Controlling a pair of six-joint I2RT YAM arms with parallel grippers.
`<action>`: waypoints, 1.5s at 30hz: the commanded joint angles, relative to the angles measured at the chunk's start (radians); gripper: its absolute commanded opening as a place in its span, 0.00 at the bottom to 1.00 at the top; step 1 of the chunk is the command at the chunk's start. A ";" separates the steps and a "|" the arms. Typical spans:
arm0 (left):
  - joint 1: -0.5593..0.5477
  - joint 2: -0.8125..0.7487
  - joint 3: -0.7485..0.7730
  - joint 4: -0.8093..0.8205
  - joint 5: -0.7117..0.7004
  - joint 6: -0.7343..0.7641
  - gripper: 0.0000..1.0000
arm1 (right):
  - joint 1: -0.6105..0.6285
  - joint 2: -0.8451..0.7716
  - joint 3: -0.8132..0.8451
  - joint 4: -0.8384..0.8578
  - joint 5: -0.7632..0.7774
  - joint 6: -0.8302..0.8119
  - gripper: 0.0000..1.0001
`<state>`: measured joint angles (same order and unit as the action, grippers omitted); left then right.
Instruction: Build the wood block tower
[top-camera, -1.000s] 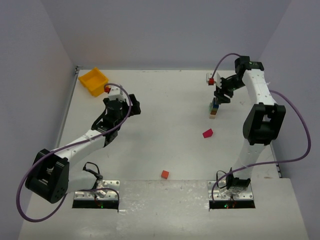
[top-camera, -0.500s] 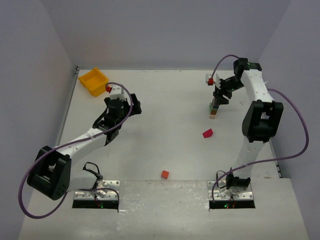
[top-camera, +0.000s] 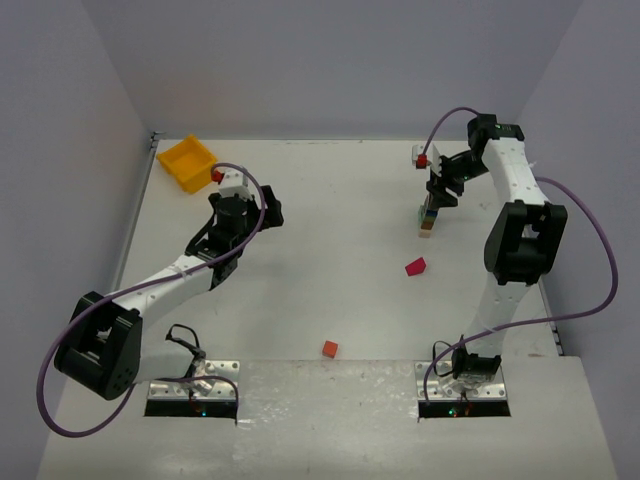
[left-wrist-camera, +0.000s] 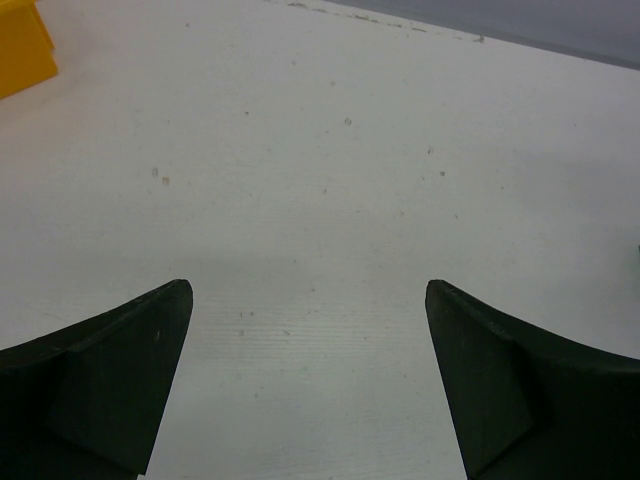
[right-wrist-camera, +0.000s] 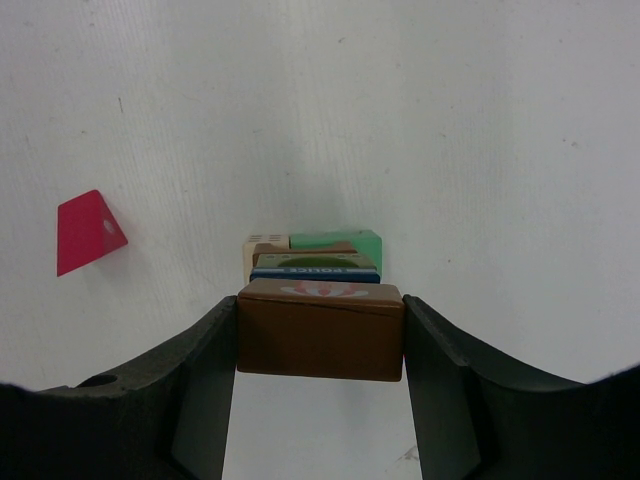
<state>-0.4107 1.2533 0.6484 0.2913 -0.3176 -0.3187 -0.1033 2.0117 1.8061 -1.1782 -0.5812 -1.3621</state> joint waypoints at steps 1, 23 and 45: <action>0.003 0.000 0.040 0.028 0.008 0.010 1.00 | -0.009 -0.008 0.016 0.009 -0.017 -0.022 0.48; 0.003 0.009 0.048 0.031 0.026 0.017 1.00 | -0.010 -0.001 0.013 0.009 -0.009 -0.022 0.53; 0.003 0.019 0.057 0.016 -0.005 0.019 1.00 | -0.010 0.002 -0.005 0.009 -0.014 -0.032 0.54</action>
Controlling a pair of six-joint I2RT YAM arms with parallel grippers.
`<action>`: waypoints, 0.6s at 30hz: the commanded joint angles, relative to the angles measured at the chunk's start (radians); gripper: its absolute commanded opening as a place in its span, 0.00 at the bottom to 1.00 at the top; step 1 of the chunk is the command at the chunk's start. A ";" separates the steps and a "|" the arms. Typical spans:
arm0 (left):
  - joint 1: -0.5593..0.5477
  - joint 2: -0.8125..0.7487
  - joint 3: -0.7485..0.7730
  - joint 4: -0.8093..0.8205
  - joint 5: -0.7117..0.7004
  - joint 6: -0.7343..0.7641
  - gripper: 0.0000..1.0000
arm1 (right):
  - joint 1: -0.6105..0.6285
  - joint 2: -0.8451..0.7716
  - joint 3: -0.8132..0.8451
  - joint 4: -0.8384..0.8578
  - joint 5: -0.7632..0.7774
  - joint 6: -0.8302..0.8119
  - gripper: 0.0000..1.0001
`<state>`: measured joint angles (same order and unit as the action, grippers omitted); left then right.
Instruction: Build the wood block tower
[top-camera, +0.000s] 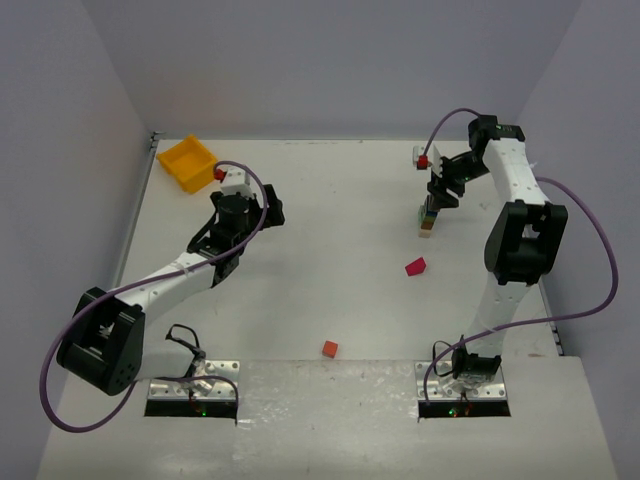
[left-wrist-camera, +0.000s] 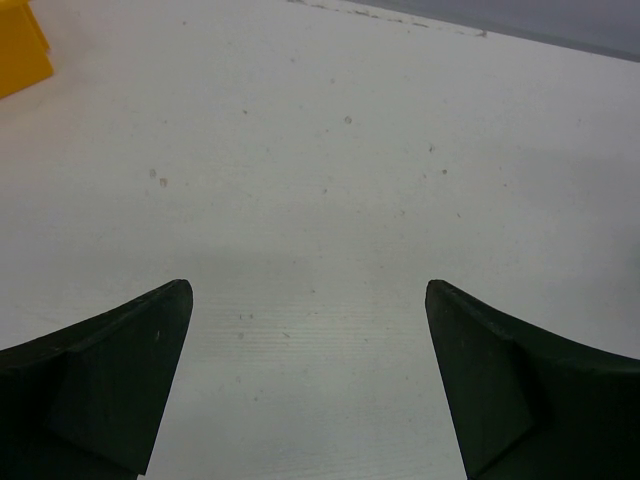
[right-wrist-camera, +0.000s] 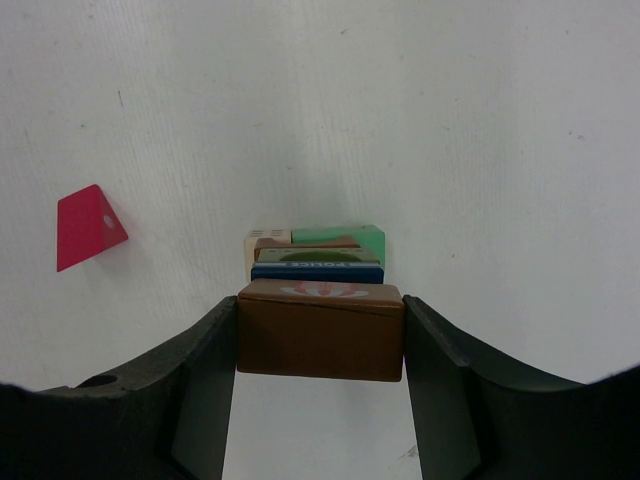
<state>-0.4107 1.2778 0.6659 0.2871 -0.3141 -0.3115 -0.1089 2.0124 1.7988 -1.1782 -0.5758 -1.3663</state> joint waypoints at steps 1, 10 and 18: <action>0.003 -0.006 0.041 0.020 -0.008 0.012 1.00 | -0.005 0.003 0.002 0.009 -0.019 -0.029 0.54; 0.003 -0.008 0.039 0.018 -0.007 0.012 1.00 | -0.005 0.005 0.005 0.009 -0.030 -0.030 0.54; 0.003 -0.008 0.040 0.017 -0.008 0.012 1.00 | -0.005 0.008 0.008 0.012 -0.035 -0.028 0.55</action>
<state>-0.4107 1.2778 0.6659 0.2867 -0.3141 -0.3111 -0.1089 2.0136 1.7966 -1.1786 -0.5770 -1.3693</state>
